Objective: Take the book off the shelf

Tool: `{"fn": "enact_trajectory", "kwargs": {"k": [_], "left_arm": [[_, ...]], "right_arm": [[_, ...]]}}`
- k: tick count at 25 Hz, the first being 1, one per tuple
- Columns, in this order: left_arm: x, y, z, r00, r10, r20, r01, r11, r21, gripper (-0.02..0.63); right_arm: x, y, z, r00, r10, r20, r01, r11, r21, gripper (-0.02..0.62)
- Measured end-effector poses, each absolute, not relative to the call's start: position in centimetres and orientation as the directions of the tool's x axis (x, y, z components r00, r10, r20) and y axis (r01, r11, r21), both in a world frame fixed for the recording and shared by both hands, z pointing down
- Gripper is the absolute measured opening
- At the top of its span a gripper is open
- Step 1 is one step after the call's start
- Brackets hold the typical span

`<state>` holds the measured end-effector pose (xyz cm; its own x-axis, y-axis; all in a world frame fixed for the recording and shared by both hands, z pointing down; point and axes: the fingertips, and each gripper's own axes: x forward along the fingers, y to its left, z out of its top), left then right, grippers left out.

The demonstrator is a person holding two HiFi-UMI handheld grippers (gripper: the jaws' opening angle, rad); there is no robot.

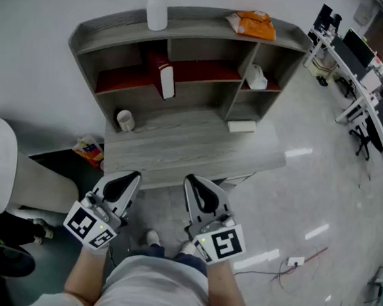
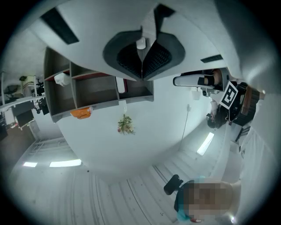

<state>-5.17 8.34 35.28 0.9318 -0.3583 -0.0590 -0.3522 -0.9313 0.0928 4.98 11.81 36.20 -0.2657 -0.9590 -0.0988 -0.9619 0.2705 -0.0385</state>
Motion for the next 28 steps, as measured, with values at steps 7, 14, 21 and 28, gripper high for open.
{"fn": "enact_trajectory", "kwargs": {"k": [7,14,21,28], "left_arm": [[-7.3,6.8,35.0,0.935,-0.346,-0.074,-0.339,-0.936,0.091,0.015],[-9.8,4.8,35.5,0.952,-0.299,-0.071,-0.292,-0.952,0.091,0.015],[-12.2,3.0,36.7,0.958,-0.282,-0.060,-0.275,-0.956,0.096,0.015],[-12.0,0.4,37.1,0.952,-0.302,-0.055,-0.297,-0.951,0.088,0.015]], "right_arm": [[2.6,10.1,36.3,-0.261,-0.962,-0.080,-0.964,0.264,-0.031,0.023],[0.3,7.5,36.6,-0.225,-0.971,-0.077,-0.970,0.231,-0.079,0.025],[-1.5,5.7,37.3,-0.183,-0.980,-0.080,-0.976,0.191,-0.105,0.025],[-1.1,2.6,38.1,-0.200,-0.977,-0.074,-0.972,0.207,-0.111,0.025]]}}
